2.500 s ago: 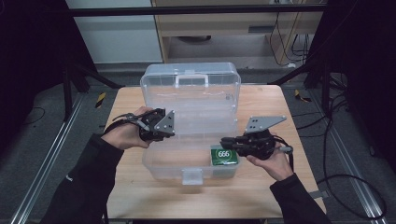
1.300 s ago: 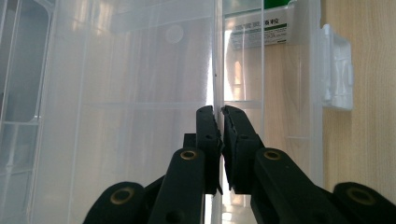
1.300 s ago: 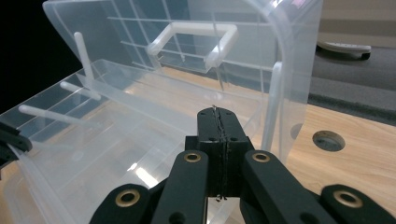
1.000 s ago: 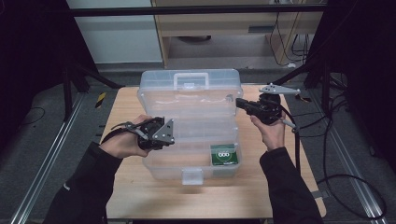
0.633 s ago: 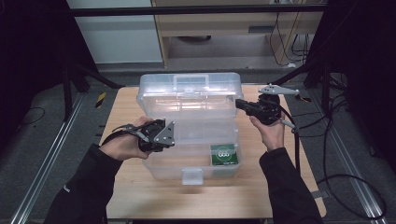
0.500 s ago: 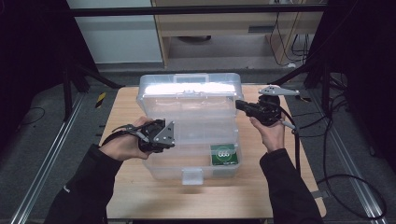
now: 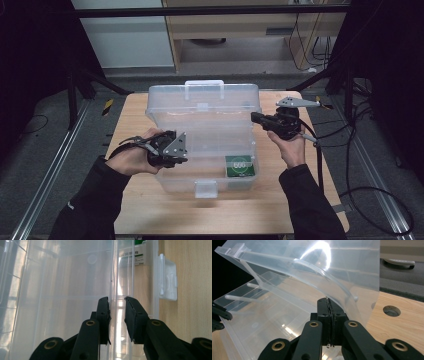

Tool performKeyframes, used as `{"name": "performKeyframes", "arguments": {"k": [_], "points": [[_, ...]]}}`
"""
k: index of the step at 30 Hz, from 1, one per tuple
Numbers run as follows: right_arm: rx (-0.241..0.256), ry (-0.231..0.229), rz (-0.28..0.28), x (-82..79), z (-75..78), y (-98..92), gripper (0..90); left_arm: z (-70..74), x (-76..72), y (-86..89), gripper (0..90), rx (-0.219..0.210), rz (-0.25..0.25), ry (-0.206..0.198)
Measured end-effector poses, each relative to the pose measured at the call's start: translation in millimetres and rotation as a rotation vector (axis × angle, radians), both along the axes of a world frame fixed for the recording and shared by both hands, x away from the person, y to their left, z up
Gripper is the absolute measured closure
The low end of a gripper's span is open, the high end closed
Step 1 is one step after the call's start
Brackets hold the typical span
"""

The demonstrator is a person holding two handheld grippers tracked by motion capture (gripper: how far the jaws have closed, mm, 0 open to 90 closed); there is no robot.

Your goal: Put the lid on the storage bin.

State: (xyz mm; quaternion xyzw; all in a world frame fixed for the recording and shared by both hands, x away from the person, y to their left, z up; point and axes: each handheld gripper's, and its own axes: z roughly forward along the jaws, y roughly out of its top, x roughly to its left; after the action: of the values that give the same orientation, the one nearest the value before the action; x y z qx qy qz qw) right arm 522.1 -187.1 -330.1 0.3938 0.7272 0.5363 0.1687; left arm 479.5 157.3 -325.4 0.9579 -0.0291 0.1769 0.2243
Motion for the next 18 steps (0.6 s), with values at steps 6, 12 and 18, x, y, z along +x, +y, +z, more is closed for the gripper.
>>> {"name": "performKeyframes", "arguments": {"k": [6,12,18], "points": [[-0.009,0.0,0.016,-4.2,0.1,4.6,89.0,5.5,-3.0,6.0,67.4,-0.141,0.025,0.018],[-0.007,-0.003,0.016,-7.0,-0.2,3.1,89.3,10.4,-1.2,18.4,64.6,-0.3,0.094,0.041],[0.001,0.005,0.011,-8.2,-6.1,-1.2,89.5,7.7,3.0,28.0,61.7,-0.408,0.174,0.047]]}}
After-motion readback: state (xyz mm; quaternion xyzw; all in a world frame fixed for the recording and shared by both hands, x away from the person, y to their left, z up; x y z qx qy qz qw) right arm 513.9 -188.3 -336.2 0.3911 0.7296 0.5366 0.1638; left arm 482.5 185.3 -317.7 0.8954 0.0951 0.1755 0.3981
